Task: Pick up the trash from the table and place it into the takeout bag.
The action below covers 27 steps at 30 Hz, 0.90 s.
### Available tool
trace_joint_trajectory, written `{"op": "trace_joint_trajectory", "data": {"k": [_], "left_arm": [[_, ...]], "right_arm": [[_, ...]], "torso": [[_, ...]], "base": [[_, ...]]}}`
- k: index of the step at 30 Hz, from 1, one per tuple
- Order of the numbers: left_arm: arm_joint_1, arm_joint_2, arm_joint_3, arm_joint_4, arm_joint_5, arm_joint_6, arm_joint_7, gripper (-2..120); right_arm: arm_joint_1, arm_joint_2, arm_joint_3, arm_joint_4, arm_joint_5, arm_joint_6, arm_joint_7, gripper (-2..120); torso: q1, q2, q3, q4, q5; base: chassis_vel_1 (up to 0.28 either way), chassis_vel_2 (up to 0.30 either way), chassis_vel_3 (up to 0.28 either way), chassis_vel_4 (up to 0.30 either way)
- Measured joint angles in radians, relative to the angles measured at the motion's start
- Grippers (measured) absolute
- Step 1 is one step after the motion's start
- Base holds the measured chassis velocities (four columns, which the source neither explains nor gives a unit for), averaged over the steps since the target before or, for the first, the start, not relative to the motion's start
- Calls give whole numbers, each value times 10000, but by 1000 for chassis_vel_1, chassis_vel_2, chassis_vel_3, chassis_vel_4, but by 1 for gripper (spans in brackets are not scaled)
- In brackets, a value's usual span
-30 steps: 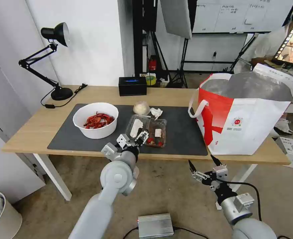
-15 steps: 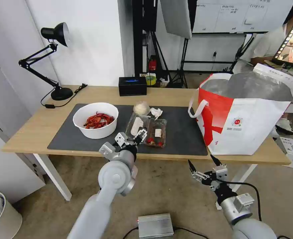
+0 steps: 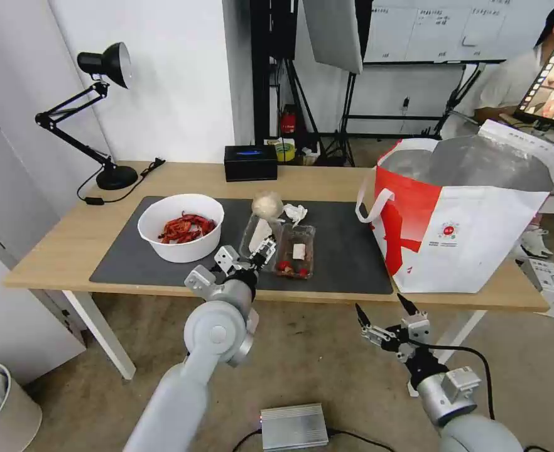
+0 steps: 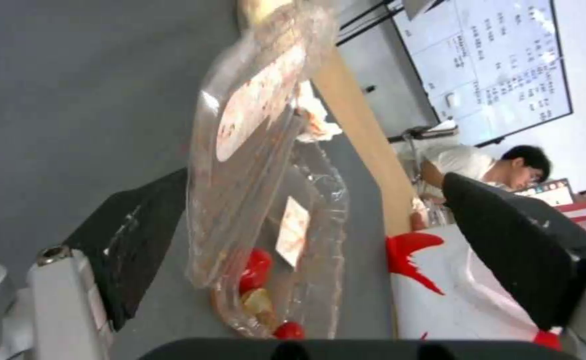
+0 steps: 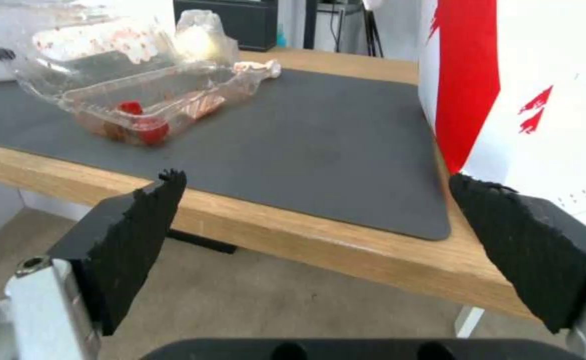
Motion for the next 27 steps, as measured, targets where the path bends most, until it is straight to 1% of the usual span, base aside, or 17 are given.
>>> {"op": "trace_joint_trajectory", "data": {"k": [3, 16, 18, 27], "left_arm": [[-16, -7, 42, -3, -1, -16, 105, 100], [-25, -17, 131, 73, 124, -17, 194, 100], [-23, -7, 178, 51, 198, -16, 312, 100], [-33, -41, 323, -70, 303, -20, 401, 100]], "right_arm": [[-5, 2, 0, -7, -2, -1, -2, 100], [-52, 3, 35, -7, -28, -2, -2, 100], [-59, 43, 35, -7, -54, -3, -3, 100], [-93, 82, 44, -6, -79, -3, -9, 100]], "torso": [[0, 0, 0, 0, 0], [-1, 0, 0, 0, 0], [0, -1, 0, 0, 1], [0, 0, 0, 0, 0]], "base": [[0, 0, 0, 0], [0, 0, 0, 0], [0, 0, 0, 0], [0, 0, 0, 0]]}}
